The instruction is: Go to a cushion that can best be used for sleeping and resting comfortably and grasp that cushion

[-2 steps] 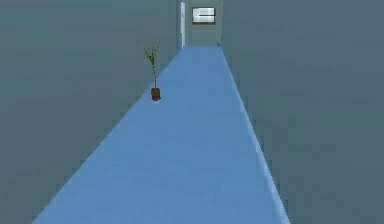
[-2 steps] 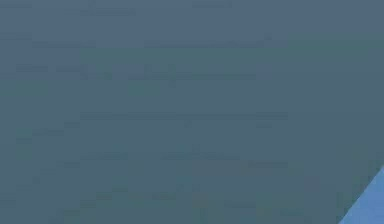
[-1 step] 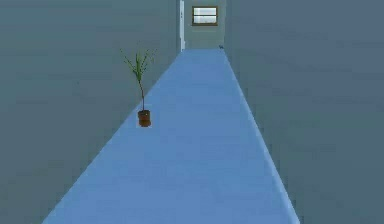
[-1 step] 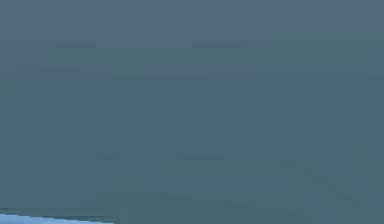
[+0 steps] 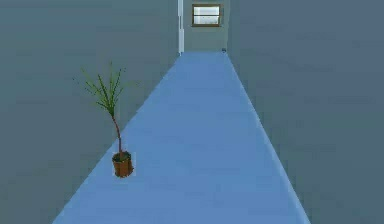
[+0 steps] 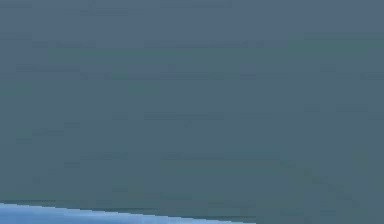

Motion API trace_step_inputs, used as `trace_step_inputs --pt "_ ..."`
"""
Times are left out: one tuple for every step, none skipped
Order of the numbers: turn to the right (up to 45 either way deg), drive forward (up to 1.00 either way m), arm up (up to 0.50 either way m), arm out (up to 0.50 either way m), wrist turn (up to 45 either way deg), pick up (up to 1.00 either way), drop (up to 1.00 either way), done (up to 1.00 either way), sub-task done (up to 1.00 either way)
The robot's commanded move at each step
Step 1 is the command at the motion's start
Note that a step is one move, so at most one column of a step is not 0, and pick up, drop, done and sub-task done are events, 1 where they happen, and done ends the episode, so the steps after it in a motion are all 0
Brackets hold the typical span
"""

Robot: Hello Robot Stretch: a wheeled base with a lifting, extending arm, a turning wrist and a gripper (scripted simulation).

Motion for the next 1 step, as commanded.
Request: trace_step_inputs --pt "0.0 1.0 0.0 0.0 0.0 0.0 0.0 0.0 0.0"
